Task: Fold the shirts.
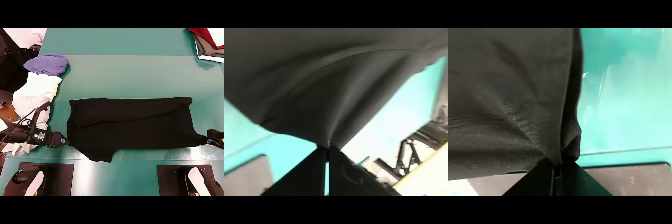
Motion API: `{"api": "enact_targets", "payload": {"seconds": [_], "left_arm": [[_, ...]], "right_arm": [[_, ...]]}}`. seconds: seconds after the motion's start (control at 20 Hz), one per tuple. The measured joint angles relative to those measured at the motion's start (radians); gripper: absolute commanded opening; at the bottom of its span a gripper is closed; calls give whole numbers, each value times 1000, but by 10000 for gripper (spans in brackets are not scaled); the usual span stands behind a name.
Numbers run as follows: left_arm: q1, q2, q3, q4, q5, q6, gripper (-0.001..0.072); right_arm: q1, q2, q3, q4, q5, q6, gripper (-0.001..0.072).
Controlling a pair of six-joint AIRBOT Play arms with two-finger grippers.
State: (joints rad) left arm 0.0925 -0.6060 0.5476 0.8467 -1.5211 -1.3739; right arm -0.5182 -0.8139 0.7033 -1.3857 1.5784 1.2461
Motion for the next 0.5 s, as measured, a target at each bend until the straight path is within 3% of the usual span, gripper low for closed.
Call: {"api": "enact_targets", "payload": {"seconds": [0.2, 0.5], "left_arm": [[0, -45, 93, -29, 97, -12, 24], [0, -307, 228, -43, 280, 43, 25]], "right_arm": [[127, -42, 101, 44, -28, 17, 12], [247, -284, 323, 108, -91, 42, 13]]}}
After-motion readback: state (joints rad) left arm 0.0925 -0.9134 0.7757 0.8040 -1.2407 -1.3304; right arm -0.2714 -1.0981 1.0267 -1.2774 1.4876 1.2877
